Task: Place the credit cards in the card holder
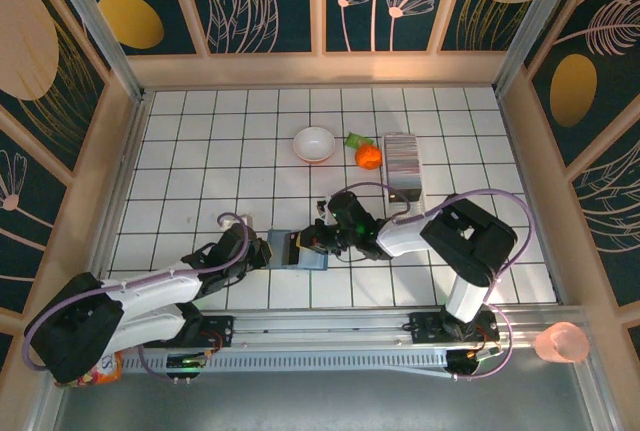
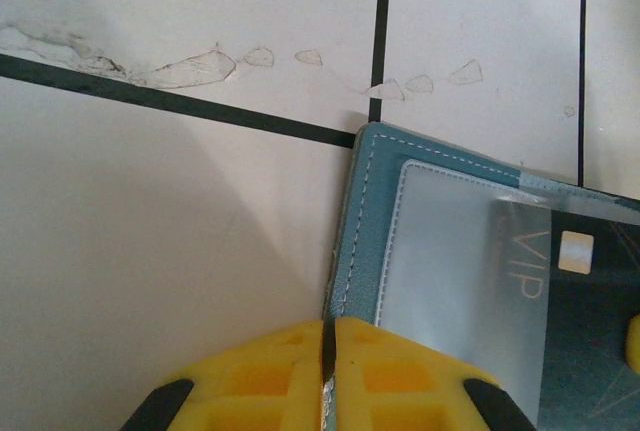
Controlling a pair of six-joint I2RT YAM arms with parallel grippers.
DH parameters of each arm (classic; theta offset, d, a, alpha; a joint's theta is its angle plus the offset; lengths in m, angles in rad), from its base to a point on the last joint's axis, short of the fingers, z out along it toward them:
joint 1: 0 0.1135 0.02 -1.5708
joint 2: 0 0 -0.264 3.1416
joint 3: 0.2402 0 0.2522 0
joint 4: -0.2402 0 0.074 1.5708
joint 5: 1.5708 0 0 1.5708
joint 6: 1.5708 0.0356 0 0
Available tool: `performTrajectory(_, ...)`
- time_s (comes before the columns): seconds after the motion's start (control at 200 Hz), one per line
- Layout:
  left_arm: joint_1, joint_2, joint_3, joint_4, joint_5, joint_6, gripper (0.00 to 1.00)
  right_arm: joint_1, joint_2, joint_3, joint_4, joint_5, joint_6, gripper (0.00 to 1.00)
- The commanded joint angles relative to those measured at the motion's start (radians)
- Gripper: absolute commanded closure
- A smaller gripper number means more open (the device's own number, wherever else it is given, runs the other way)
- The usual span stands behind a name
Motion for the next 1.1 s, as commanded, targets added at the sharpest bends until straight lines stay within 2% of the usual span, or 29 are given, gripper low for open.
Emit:
performTrajectory(0.0,0.001,0.078,-0.034,-0.046,0.043,0.012,0.92,0.029,0.031,0.051,-0.075,-0.001,-0.032,1.0)
performTrajectory(0.37,0.001,0.071,-0.038,-0.045,0.052,0.005,0.95,0.047,-0.005,0.135,-0.326,0.181,-0.069,0.93)
performTrajectory(0.876,0.001,0.013,-0.078,0.016,0.119,-0.03,0.95,0.067,0.04,0.248,-0.382,0.217,-0.077,0.83)
performTrajectory(1.096,0.001,-0.004,-0.079,0.002,0.099,-0.034,0.95,0.077,-0.008,0.274,-0.537,0.346,-0.117,0.73)
